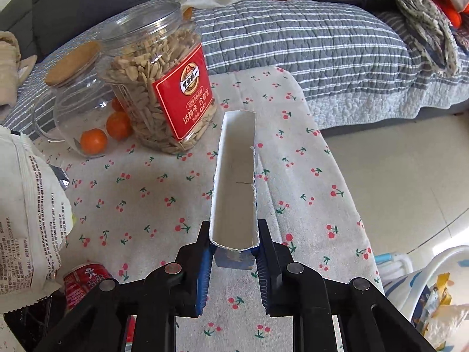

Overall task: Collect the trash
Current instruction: 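Carry the pecan packet and biscuit box over the white bin with both tools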

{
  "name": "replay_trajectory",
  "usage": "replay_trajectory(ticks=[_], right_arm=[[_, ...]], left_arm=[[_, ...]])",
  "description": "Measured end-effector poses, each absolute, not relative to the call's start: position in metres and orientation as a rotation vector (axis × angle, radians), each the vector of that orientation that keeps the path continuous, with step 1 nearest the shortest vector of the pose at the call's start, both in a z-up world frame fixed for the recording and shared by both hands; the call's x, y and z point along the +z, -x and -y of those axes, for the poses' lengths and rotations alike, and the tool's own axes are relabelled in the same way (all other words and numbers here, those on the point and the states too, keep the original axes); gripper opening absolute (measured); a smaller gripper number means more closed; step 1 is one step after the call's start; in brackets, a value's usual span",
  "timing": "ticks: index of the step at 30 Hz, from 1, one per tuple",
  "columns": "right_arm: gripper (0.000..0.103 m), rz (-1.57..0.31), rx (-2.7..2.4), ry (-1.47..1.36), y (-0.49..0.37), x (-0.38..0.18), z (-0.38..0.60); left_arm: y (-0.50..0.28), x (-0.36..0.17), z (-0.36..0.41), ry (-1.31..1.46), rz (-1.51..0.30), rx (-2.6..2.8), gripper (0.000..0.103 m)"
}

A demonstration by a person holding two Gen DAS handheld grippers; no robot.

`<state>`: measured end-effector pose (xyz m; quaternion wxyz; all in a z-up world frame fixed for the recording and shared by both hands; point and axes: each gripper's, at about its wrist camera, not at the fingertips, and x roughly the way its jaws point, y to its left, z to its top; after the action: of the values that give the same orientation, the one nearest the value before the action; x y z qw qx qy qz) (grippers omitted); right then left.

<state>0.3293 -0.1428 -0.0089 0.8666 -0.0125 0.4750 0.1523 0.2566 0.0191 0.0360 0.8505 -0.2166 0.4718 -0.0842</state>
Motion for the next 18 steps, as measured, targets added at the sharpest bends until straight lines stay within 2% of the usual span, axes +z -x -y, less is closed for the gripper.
replay_trajectory(ticks=[18], right_arm=[[0.023, -0.97, 0.285, -0.086, -0.288, 0.034, 0.253]], left_arm=[[-0.261, 0.02, 0.091, 0.45, -1.032, -0.313, 0.004]])
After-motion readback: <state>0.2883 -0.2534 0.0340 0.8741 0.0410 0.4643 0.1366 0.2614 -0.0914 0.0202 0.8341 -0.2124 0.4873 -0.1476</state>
